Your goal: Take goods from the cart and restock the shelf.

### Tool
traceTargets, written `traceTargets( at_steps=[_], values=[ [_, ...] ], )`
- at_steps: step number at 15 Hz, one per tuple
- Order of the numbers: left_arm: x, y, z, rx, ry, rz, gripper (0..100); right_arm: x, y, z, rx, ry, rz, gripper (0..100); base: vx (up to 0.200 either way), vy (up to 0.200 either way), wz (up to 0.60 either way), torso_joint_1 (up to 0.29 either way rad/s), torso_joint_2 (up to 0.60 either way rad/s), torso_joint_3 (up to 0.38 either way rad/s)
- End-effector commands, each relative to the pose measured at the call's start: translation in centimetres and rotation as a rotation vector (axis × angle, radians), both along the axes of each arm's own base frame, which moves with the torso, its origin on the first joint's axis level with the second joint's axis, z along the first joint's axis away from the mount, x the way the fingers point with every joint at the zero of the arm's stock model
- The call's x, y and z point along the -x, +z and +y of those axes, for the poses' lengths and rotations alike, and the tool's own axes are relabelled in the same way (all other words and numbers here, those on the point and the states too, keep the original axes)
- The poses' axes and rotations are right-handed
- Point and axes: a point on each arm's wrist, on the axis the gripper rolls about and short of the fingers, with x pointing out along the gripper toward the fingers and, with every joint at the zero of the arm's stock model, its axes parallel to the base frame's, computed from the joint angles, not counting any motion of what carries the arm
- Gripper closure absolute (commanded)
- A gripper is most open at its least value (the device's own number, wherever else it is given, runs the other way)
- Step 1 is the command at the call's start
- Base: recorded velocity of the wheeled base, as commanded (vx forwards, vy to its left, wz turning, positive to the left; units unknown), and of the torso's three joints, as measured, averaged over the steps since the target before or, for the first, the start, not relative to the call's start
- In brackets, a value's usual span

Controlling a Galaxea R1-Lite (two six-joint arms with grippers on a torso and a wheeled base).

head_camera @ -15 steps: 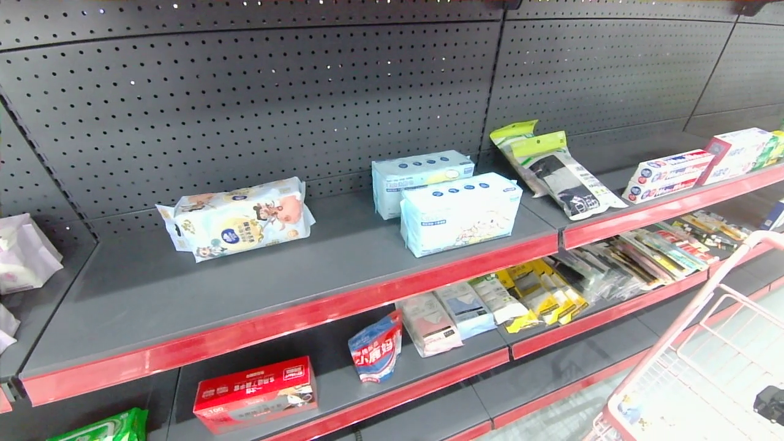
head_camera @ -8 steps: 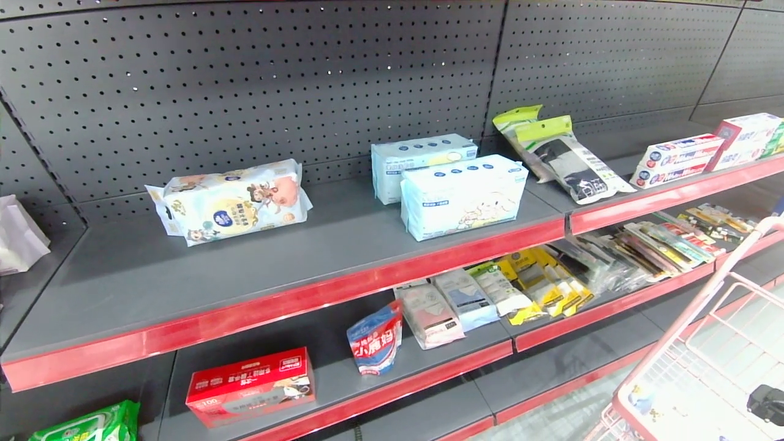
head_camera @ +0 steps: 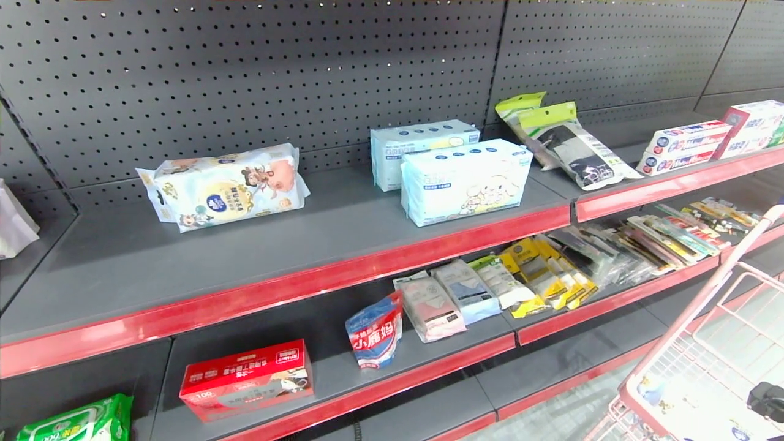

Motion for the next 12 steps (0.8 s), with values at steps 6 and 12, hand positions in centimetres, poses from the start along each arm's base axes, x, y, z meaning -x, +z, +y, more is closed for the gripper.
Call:
traceTargets(
  at_steps=[6,12],
  values=[
    [0.0,0.0,0.0,0.0,0.001,0.001,0,0.1,-1.8,0.1,-0.057,-0.002,0.036,0,0.0,0.0,0.0,0.0,0.0,0.0],
    [0.0,0.0,0.0,0.0,0.001,0.001,0,0.1,-1.8,0.1,-0.056,0.0,0.038,0,0.0,0.0,0.0,0.0,0.0,0.0]
  ],
)
